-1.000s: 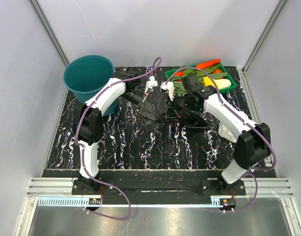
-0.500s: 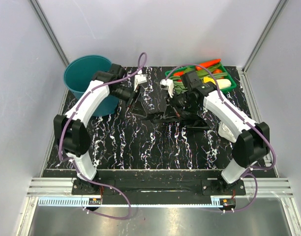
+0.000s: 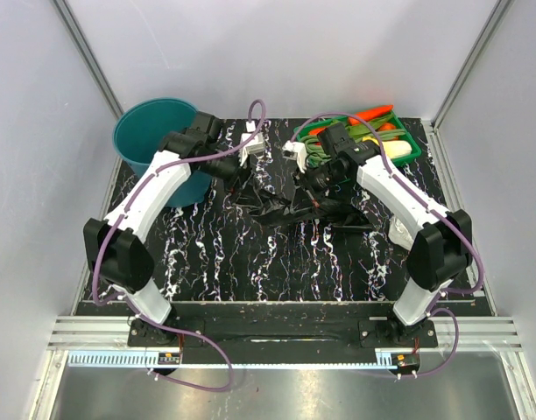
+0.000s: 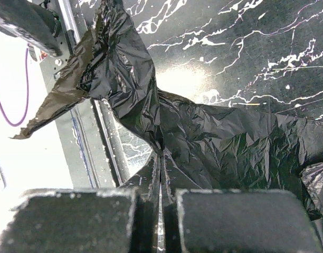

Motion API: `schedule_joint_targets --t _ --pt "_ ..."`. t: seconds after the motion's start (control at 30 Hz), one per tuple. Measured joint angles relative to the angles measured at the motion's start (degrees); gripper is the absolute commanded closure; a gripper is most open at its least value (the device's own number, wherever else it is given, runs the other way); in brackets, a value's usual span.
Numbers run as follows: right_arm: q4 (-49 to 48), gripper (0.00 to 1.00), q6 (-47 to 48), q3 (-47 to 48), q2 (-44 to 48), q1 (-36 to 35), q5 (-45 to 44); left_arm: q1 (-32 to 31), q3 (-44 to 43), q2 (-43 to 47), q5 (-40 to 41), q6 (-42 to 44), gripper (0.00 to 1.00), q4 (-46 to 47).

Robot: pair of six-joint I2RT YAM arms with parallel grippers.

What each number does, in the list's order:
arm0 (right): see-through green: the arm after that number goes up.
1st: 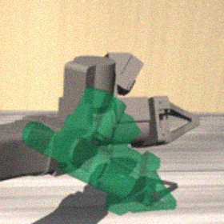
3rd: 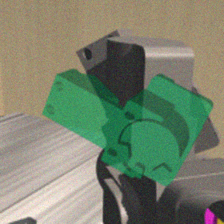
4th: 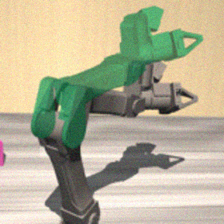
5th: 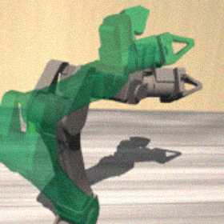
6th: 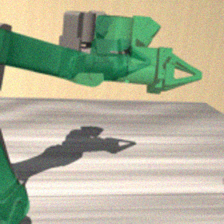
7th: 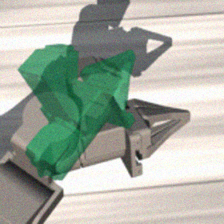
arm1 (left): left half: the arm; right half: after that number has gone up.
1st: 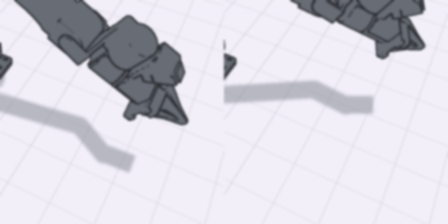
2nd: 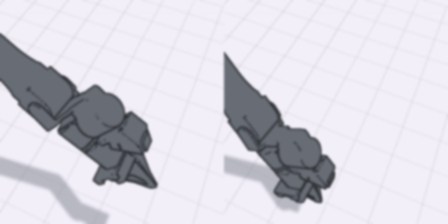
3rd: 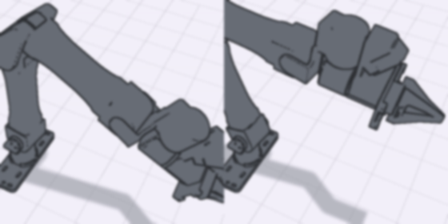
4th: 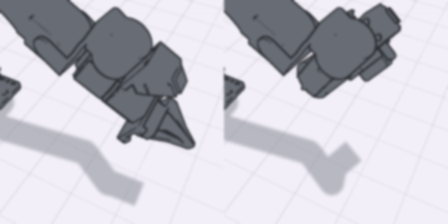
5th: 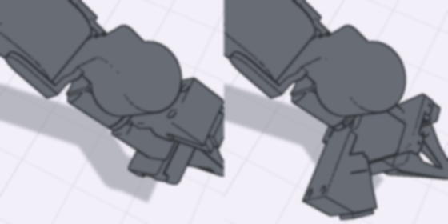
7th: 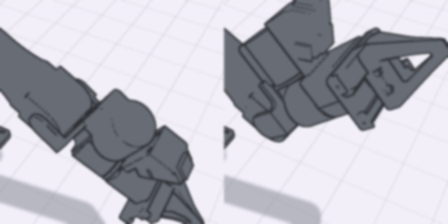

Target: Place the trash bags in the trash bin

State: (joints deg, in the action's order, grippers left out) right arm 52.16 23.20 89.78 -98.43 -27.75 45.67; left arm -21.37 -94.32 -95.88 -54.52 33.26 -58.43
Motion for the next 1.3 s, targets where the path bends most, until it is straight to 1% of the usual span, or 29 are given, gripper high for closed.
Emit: schedule_joint_targets --t 0.1,0.13,0.17,0.2,0.23,0.27,0.3,0.33,0.57,0.6,0.63,0.67,0.7,0.77,0.83,0.9,1.07,1.2,1.3 --pt "0.72 1.0 0.15 0.04 0.0 0.0 0.13 -0.35 1.44 0.39 2.16 0.66 0.25 1.01" --pt "0.92 1.0 0.22 0.04 0.0 0.0 0.13 -0.44 1.9 0.39 2.69 0.94 0.29 1.55" --pt "1.11 1.0 0.37 0.04 0.0 0.0 0.13 -0.44 2.4 0.42 3.17 1.27 0.37 1.97" --pt "1.31 1.0 0.5 0.04 0.0 0.0 0.15 -0.42 3.08 0.42 3.52 1.57 0.49 2.51" --pt "1.46 1.0 0.57 0.04 0.0 0.0 0.28 -0.42 3.56 0.42 3.69 1.7 0.66 2.78" --pt "1.7 1.0 0.63 0.04 0.0 0.0 0.37 -0.42 4.17 0.42 3.85 1.86 0.8 3.02" --pt "1.88 1.0 0.72 0.04 0.0 0.0 0.37 -0.39 4.72 0.42 3.91 2.05 0.96 3.1" --pt "1.97 1.0 0.81 0.04 0.0 0.02 0.37 -0.35 5.14 0.42 3.93 2.38 1.0 3.08" --pt "2.29 1.0 1.01 0.04 0.0 0.96 0.31 -0.33 6.23 1.03 2.89 2.27 1.0 3.32" --pt "2.29 0.97 0.98 0.04 0.0 1.11 0.31 -0.33 6.6 1.42 2.4 1.62 1.0 3.45" --pt "2.34 0.9 0.98 0.09 0.0 1.2 0.31 -0.33 6.86 1.88 2.1 1.01 1.0 3.61" --pt "2.56 0.85 0.92 0.26 0.0 1.27 0.28 -0.33 7.13 2.4 1.79 0.44 1.0 3.93" --pt "2.78 0.76 0.66 0.61 0.0 1.29 0.26 -0.44 7.48 3.08 1.46 -0.5 1.0 4.46" --pt "3.26 0.49 0.13 1.84 0.0 1.29 0.11 -0.81 8.07 4.48 1.16 -2.36 1.0 5.31" --pt "3.28 0.4 -0.42 3.45 0.0 1.29 -0.15 -1.53 8.59 5.66 1.22 -4.15 1.0 6.47" --pt "3.19 0.35 -0.68 4.87 0.02 1.29 -0.57 -2.56 8.9 6.34 1.31 -5.86 1.0 7.65" --pt "3.34 0.33 -1.01 6.82 0.5 1.25 -1.77 -4.72 9.46 6.6 3.19 -9.53 1.0 10.29" --pt "3.61 0.38 -1.68 7.65 1.53 1.11 -3.52 -4.85 9.46 6.58 5.73 -12.57 1.0 12.39" --pt "3.74 0.39 -3.34 8.96 1.84 1.07 -6.64 -4.87 9.57 6.58 8.68 -15.61 1.0 15.02"
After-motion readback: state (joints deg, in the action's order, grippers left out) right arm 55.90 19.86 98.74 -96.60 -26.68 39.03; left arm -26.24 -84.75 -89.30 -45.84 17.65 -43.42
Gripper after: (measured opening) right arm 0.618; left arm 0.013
